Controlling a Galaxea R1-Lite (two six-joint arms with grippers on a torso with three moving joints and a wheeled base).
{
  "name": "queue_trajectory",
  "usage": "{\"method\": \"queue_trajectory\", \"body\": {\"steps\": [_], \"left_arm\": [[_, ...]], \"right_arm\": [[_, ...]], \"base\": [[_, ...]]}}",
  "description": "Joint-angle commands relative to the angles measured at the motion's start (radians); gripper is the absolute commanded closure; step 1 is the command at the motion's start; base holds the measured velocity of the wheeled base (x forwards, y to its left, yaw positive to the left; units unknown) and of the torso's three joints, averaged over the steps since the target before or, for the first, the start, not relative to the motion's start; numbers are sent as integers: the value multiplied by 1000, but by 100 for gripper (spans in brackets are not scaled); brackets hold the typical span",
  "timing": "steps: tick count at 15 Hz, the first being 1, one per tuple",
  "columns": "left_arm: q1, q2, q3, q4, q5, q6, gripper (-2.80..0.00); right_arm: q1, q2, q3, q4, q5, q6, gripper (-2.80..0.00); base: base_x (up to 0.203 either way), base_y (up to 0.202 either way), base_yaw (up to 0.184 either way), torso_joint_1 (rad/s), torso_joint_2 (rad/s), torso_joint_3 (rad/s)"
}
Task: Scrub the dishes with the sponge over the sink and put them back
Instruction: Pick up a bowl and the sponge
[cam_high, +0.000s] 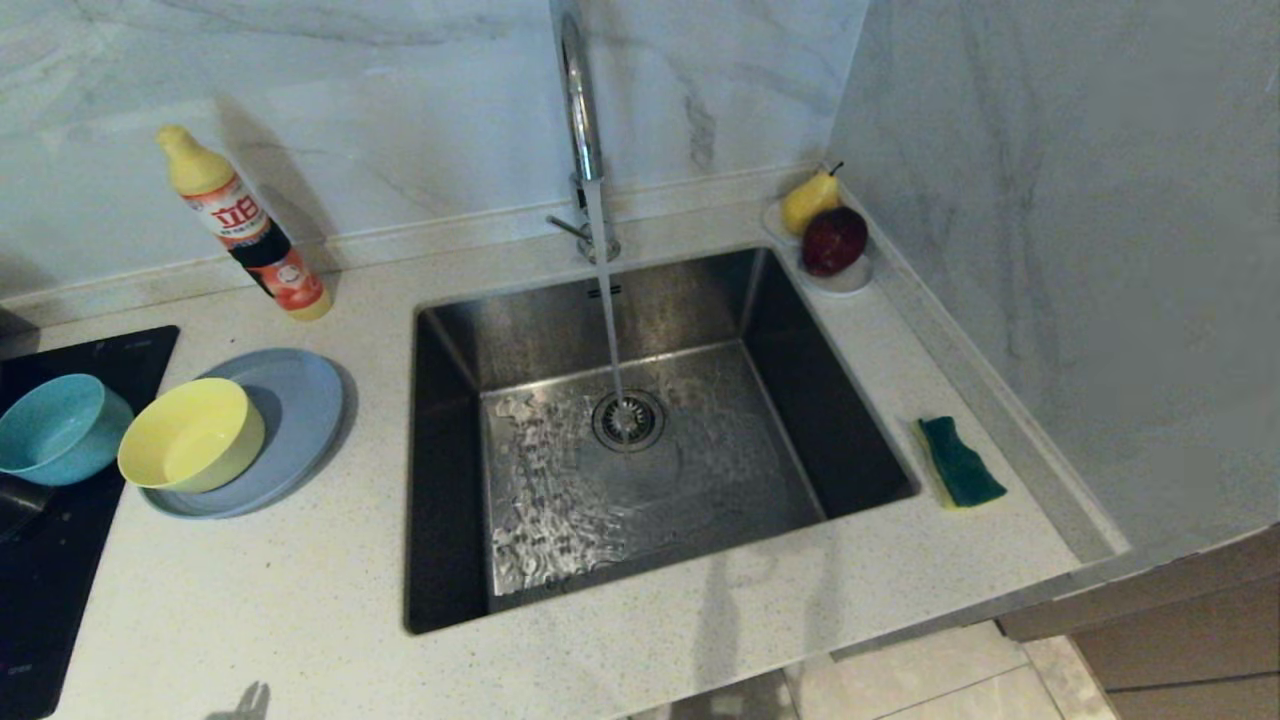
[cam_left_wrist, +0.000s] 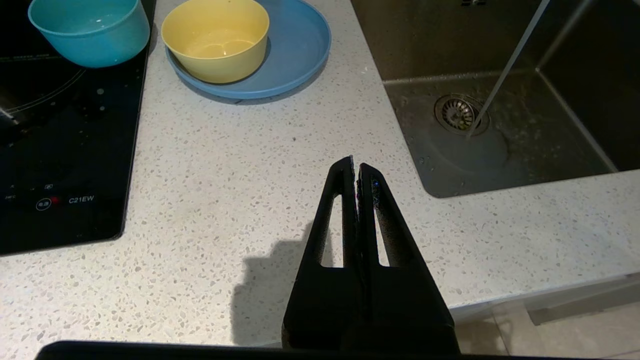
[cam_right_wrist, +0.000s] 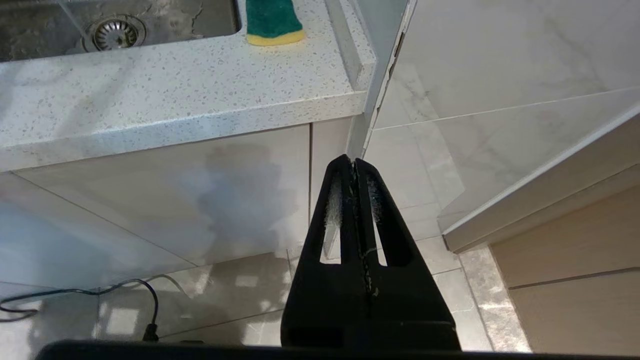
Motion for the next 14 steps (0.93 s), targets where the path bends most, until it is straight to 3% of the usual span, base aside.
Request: {"method": "queue_trajectory", "body": {"steps": [1, 9, 14], "left_arm": [[0, 5, 40, -1, 0, -1, 0], [0, 5, 40, -1, 0, -1, 0], [0, 5, 40, -1, 0, -1, 0]], "right_arm": [[0, -2, 1, -3, -4, 11, 0], [0, -2, 1, -6, 31, -150, 0], [0, -3, -3, 8, 33, -155, 0]], "base": [[0, 0, 0, 0, 0, 0], [0, 0, 0, 0, 0, 0], [0, 0, 0, 0, 0, 0]]}}
